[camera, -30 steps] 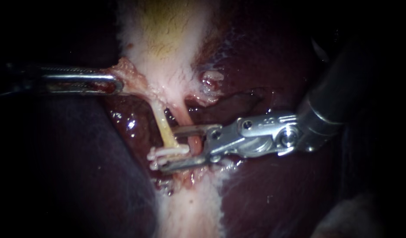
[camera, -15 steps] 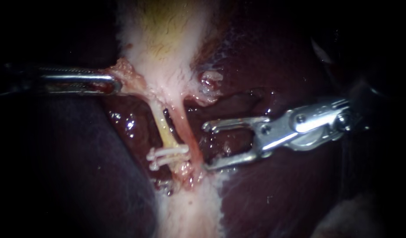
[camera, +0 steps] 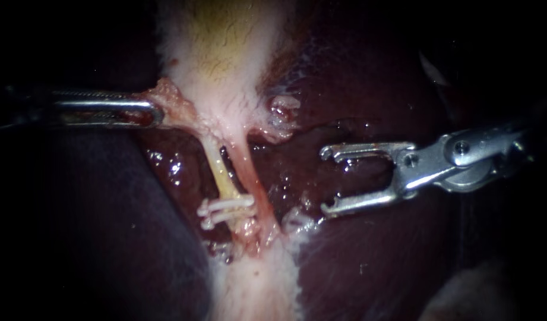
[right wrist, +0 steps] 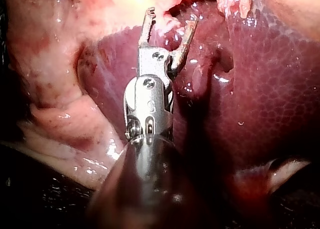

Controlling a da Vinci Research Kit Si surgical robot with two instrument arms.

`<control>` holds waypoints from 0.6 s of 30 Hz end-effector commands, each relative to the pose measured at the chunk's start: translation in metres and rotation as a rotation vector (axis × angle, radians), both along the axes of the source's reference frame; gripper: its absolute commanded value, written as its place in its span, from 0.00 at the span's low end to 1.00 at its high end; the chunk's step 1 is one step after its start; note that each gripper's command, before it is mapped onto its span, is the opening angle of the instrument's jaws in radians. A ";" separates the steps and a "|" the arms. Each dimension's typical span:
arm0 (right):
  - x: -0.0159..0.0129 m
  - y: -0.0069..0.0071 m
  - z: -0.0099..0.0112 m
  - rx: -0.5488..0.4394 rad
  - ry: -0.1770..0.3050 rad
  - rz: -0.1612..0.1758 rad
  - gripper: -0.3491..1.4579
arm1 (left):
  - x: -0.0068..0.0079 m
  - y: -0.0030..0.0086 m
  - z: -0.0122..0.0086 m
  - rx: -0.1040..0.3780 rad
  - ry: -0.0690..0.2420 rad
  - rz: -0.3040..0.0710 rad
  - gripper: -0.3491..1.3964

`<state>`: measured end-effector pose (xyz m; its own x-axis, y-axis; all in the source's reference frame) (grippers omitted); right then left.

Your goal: Going back second clip left tube

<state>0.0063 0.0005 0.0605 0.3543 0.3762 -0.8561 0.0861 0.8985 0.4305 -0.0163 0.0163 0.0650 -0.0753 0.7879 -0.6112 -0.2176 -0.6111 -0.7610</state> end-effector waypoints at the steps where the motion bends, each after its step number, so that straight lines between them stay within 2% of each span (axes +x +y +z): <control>1: 0.0000 0.0000 0.0000 0.000 0.000 -0.001 0.47 | -0.0001 0.0000 0.0002 0.000 0.001 -0.001 0.00; 8: -0.0001 0.0000 0.0000 0.000 0.000 -0.001 0.47 | -0.0009 0.0004 0.0021 -0.005 0.006 -0.007 0.00; 18: -0.0004 -0.0001 -0.0001 0.000 0.001 -0.003 0.47 | -0.0036 0.0005 0.0063 -0.018 0.028 -0.008 0.00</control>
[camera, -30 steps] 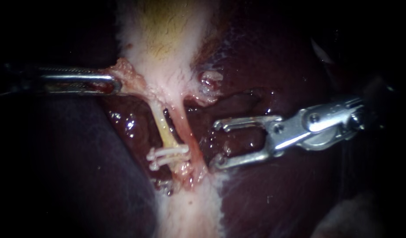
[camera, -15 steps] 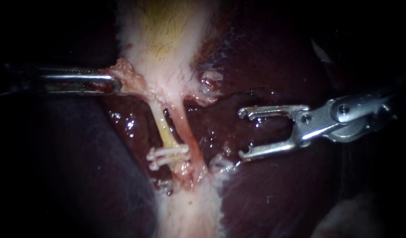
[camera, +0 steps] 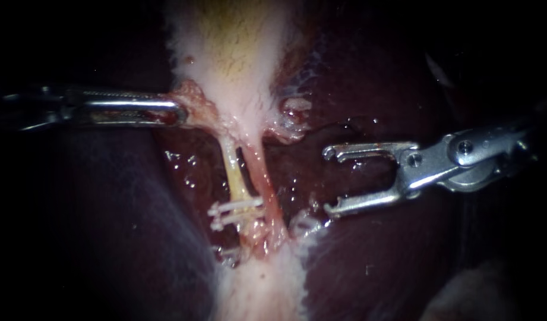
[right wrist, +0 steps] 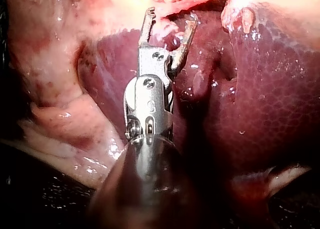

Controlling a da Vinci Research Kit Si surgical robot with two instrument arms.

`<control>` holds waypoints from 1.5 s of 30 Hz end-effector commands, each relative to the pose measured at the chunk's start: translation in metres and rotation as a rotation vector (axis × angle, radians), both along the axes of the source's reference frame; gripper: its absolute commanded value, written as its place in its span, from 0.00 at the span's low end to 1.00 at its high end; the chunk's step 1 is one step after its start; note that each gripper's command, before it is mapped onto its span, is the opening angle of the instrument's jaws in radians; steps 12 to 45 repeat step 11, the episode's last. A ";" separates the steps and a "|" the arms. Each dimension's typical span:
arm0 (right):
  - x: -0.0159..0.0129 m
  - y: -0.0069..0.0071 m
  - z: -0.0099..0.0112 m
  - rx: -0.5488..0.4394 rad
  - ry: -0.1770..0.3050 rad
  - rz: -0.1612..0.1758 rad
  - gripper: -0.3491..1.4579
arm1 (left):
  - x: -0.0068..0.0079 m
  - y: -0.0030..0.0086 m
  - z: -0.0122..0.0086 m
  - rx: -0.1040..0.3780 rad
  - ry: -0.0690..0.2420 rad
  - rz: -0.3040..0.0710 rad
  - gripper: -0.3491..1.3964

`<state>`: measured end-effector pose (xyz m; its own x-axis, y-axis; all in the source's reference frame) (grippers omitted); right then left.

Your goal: Going back second clip left tube

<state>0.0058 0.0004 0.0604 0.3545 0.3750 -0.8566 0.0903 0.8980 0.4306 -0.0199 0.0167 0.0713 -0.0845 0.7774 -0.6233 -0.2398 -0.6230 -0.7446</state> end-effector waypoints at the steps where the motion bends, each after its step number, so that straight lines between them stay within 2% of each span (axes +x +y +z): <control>1: 0.0000 0.0000 -0.0001 0.000 0.000 0.001 0.47 | -0.0002 -0.0001 0.0004 -0.002 0.009 -0.002 0.00; 5: 0.0000 -0.0001 -0.0002 0.000 0.000 0.000 0.47 | -0.0004 0.0000 0.0010 -0.003 0.015 0.001 0.00; 45: 0.0000 -0.0001 -0.0002 0.000 0.000 0.001 0.47 | -0.0004 0.0000 0.0010 -0.003 0.015 0.000 0.00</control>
